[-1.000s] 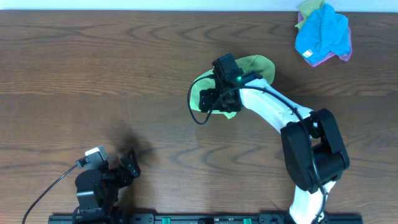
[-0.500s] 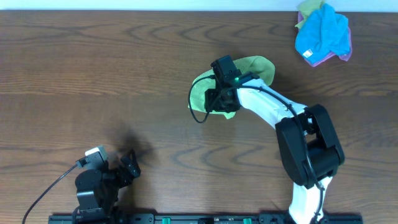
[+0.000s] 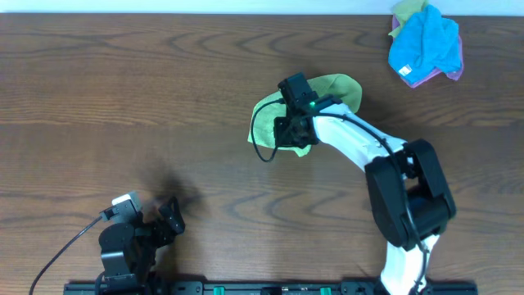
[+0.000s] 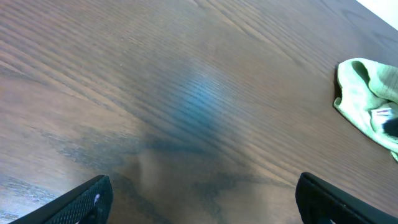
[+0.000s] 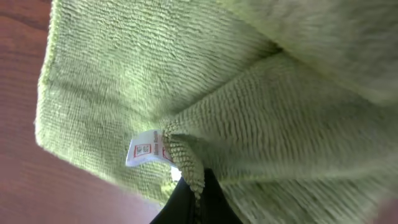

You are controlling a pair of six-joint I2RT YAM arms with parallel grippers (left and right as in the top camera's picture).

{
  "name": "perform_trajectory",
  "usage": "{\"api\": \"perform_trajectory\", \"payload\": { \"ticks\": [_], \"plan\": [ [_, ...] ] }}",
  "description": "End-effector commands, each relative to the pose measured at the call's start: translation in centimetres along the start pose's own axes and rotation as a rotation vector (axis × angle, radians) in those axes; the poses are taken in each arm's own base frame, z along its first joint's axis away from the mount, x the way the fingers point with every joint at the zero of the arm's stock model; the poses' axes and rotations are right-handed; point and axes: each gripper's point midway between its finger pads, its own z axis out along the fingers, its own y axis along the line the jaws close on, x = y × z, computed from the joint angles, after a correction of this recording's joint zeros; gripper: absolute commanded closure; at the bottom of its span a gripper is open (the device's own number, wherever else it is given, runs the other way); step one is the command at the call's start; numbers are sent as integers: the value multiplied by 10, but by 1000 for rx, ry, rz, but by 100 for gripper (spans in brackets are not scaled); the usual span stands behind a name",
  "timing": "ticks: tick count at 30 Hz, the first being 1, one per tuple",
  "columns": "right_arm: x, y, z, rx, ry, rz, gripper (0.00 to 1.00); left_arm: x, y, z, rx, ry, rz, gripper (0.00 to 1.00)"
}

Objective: Fold the cloth

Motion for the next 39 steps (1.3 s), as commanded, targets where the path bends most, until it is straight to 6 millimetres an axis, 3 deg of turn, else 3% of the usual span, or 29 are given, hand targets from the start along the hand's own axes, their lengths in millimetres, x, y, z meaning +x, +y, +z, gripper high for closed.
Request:
{"api": "perform_trajectory", "payload": {
  "ticks": [1, 8, 14, 20, 25, 32, 39],
  "plan": [
    [-20, 4, -45, 28, -113, -44, 99, 8, 3, 1, -8, 26, -9, 5],
    [-12, -24, -97, 178, -165, -36, 99, 6, 2, 1, -6, 22, -55, 5],
    [7, -64, -125, 363, -136, -6, 99, 9, -2, 1, 20, 38, -157, 5],
    [15, -128, -150, 632, -147, 138, 99, 16, -24, -2, 135, 96, -179, 5],
    [27, -165, -160, 690, -87, 255, 99, 17, -31, -4, 172, 114, -201, 5],
    [39, -174, -160, 674, -23, 287, 99, 14, -34, -5, 189, 102, -201, 5],
    [32, -189, -173, 783, -94, 309, 99, 13, -35, -5, 194, 109, -271, 5]
  ]
}}
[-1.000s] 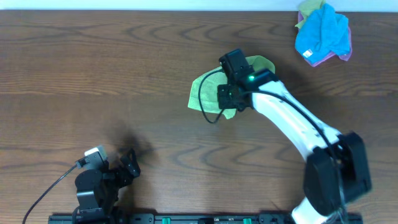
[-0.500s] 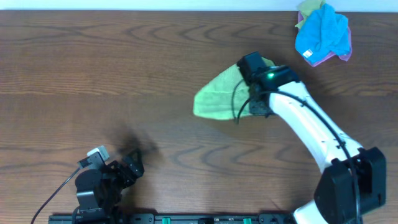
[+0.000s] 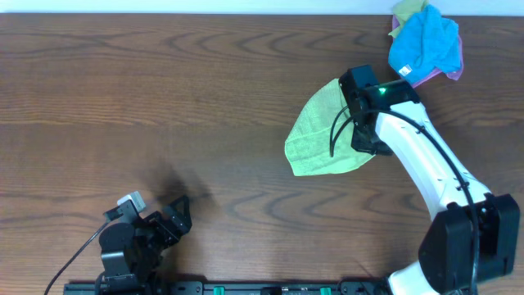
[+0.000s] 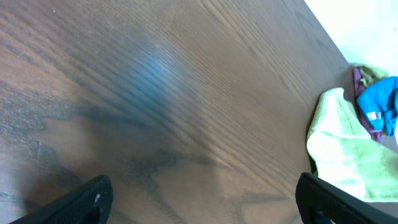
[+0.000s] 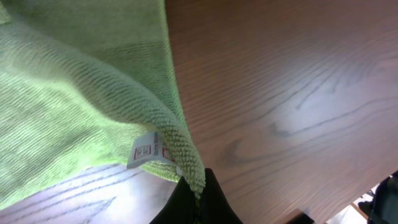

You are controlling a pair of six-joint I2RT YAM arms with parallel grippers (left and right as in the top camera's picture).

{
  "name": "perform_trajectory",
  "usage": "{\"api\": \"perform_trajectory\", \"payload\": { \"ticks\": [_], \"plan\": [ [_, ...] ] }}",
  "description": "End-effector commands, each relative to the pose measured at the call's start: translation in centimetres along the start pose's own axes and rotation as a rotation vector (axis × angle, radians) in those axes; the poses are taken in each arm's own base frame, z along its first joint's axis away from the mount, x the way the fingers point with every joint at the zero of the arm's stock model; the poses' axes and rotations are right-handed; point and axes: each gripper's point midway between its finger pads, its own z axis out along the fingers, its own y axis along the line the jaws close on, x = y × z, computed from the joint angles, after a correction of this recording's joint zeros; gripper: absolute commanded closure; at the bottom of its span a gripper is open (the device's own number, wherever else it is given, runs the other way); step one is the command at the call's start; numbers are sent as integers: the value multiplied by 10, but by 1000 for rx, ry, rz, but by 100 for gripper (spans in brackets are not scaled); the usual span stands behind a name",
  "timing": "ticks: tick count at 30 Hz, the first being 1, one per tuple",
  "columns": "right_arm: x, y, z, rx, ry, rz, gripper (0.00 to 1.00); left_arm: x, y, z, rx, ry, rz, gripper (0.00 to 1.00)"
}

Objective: Fold the cloth

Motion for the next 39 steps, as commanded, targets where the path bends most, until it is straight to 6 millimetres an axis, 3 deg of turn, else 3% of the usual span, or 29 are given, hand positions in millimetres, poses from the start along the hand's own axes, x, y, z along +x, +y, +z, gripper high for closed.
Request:
{"api": "perform_trajectory", "payload": {
  "ticks": [1, 8, 12, 18, 19, 21, 22, 23, 24, 27, 33, 39],
  "plan": [
    [-19, -20, -8, 94, -105, 92, 99, 4, -7, 0, 38, 25, -68, 5],
    [-73, 0, -1, 18, -310, 170, 99, 6, -9, 0, 52, 36, -73, 5],
    [-77, -12, 16, 73, -299, 200, 91, 8, -11, -1, 64, 46, -73, 5],
    [-74, -31, 29, 121, -255, 220, 93, 8, -11, -1, 63, 46, -73, 5],
    [-75, -33, 30, 127, -255, 224, 87, 8, -11, -1, 63, 46, -73, 5],
    [-76, -37, 30, 140, -261, 229, 45, 8, -11, -1, 64, 46, -73, 5],
    [-77, -38, 29, 146, -265, 230, 32, 8, -11, -1, 64, 46, -73, 5],
    [-77, -38, 29, 150, -268, 231, 24, 8, -11, -1, 64, 47, -74, 5],
    [-77, -39, 29, 155, -269, 230, 22, 8, -12, -1, 68, 50, -73, 5],
    [-68, -33, 28, 111, -228, 207, 20, 10, -14, -1, 82, 62, -73, 5],
    [-41, 13, 23, -201, -64, 113, 16, 19, -42, -6, 226, 142, -104, 5],
    [-8, 49, 12, -438, 60, -136, 20, 20, -61, -10, 273, 234, -258, 4]
  ]
}}
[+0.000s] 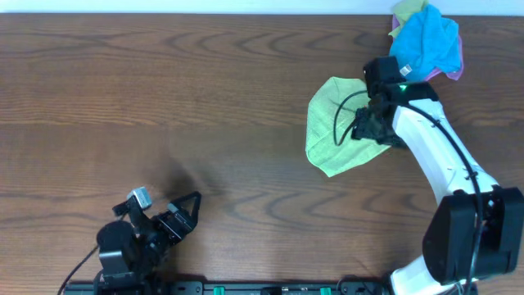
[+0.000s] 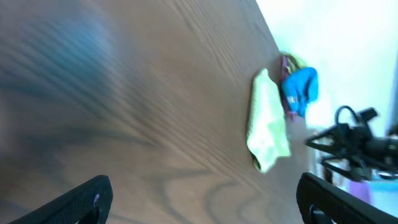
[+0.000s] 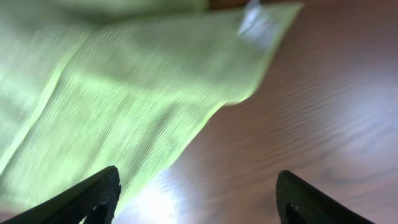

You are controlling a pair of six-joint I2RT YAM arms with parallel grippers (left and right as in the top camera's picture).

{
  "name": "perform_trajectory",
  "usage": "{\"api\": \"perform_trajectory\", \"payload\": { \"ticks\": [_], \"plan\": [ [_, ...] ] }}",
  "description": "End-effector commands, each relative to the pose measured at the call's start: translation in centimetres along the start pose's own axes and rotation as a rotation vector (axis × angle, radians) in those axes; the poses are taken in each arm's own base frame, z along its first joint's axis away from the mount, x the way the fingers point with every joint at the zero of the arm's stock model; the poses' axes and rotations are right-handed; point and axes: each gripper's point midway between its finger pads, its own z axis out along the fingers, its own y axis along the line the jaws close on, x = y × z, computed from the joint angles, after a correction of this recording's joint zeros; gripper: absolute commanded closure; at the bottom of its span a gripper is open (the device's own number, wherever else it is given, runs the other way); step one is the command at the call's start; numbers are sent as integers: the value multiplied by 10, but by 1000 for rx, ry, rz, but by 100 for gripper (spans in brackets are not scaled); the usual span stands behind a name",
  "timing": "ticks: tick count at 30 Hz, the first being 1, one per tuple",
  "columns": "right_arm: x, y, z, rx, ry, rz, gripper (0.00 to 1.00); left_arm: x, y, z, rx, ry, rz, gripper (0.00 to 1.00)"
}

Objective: Fold the cloth

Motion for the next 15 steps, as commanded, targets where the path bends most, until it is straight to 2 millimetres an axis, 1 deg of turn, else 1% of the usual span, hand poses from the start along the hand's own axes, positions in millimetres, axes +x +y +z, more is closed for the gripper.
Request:
{"api": "perform_trajectory", "payload": {
  "ticks": [1, 4, 8, 12, 15],
  "plan": [
    [16, 28, -9, -191, 57, -173, 20, 12, -18, -2, 34, 104, -88, 4],
    [18, 31, -10, -210, 63, -205, 18, 13, -31, -3, 2, 166, -89, 4],
    [18, 47, -6, -295, 40, -268, 18, 12, -59, 2, -50, 271, -30, 4],
    [15, 61, 6, -349, -3, -265, 18, 18, -92, 20, -91, 413, 83, 4],
    [9, 67, 15, -367, -43, -203, 18, 24, -105, 35, -114, 491, 122, 4]
  ]
}}
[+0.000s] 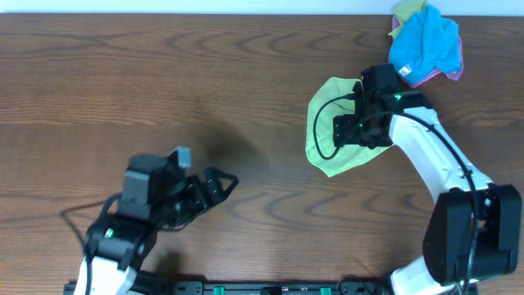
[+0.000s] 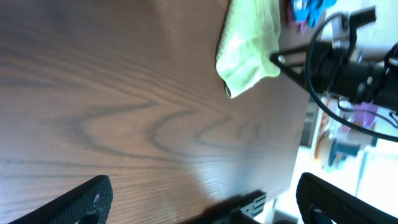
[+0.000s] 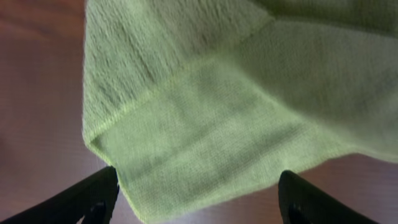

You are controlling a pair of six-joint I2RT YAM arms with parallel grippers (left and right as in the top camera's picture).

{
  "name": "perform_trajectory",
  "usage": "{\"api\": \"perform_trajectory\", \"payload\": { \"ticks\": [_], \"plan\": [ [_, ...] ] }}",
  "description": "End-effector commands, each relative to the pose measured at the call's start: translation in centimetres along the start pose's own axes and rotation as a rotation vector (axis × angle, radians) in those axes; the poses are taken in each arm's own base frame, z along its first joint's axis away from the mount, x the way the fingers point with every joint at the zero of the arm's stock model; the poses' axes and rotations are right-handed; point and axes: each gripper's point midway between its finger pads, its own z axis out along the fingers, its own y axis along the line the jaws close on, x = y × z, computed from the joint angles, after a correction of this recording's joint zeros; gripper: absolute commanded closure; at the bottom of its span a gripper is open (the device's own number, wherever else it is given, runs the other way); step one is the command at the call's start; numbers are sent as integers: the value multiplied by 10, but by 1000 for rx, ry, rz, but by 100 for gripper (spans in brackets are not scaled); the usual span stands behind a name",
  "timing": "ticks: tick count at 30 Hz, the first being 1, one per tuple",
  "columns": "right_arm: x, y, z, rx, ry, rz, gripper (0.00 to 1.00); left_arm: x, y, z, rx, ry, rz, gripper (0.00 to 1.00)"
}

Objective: Fold the cloth

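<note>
A lime-green cloth (image 1: pixel 323 139) lies crumpled and partly doubled over at the right of the wooden table (image 1: pixel 164 82). My right gripper (image 1: pixel 342 131) hovers open just above it. In the right wrist view the cloth (image 3: pixel 205 112) fills the frame, with a folded edge running across it, and the right gripper (image 3: pixel 198 200) holds nothing. My left gripper (image 1: pixel 219 185) is open over bare wood at the lower left, well away from the cloth. The left wrist view has the cloth (image 2: pixel 245 46) far ahead of the left gripper (image 2: pixel 199 205).
A heap of other cloths, with a blue one (image 1: pixel 422 41) on top, sits at the table's back right corner, close behind the green cloth. The right arm (image 1: pixel 426 156) runs along the right side, and the table's front edge lies just below the left arm.
My left arm has come forward and to the right, from the front left corner toward the table's middle. My right gripper, still open, has shifted left over the cloth. The cloth lies where it was.
My right gripper was shut on a corner of the green cloth near the table's middle. Then it held that corner further right, the cloth spread out. By the last earlier moment it had let go, and the cloth lay by the heap. Now both grippers are open.
</note>
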Motion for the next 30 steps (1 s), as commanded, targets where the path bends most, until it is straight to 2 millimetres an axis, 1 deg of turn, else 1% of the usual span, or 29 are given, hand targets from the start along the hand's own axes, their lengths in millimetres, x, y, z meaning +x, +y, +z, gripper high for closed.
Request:
{"api": "perform_trajectory", "payload": {
  "ticks": [1, 5, 7, 11, 16, 19, 20, 22, 23, 24, 25, 26, 27, 30],
  "plan": [
    [-1, 8, 5, -43, -37, 45, 19, -5, -13, 11, -30, 45, 73, 4],
    [-11, 14, 15, -87, -105, 124, 19, -9, -19, 20, -40, 87, 78, 4],
    [-12, 17, 24, -101, -127, 155, 18, -11, -21, 21, -38, 89, 87, 4],
    [-16, 24, 42, -122, -138, 200, 19, -10, -22, 21, -34, 91, 88, 4],
    [-30, 41, 63, -182, -173, 240, 23, -8, -24, 20, -21, 104, 113, 4],
    [-29, 47, 77, -188, -164, 251, 26, -7, -25, 20, -15, 110, 112, 4],
    [-29, 48, 78, -188, -162, 250, 29, -7, -25, 20, -15, 110, 112, 4],
    [-30, 50, 79, -191, -166, 245, 44, -7, -25, 20, -15, 110, 113, 4],
    [-31, 51, 79, -195, -175, 241, 56, -7, -25, 20, -15, 110, 113, 4],
    [-35, 54, 77, -203, -189, 237, 66, -7, -24, 20, -15, 110, 115, 4],
    [-39, 59, 75, -222, -206, 229, 80, -7, -24, 20, -15, 110, 121, 5],
    [-43, 63, 74, -239, -221, 221, 90, -7, -24, 20, -15, 110, 123, 4],
    [-48, 70, 71, -264, -240, 209, 98, -7, -24, 20, -15, 110, 123, 4],
    [-60, 91, 64, -308, -291, 182, 99, -7, -24, 20, -15, 110, 123, 4]
  ]
}}
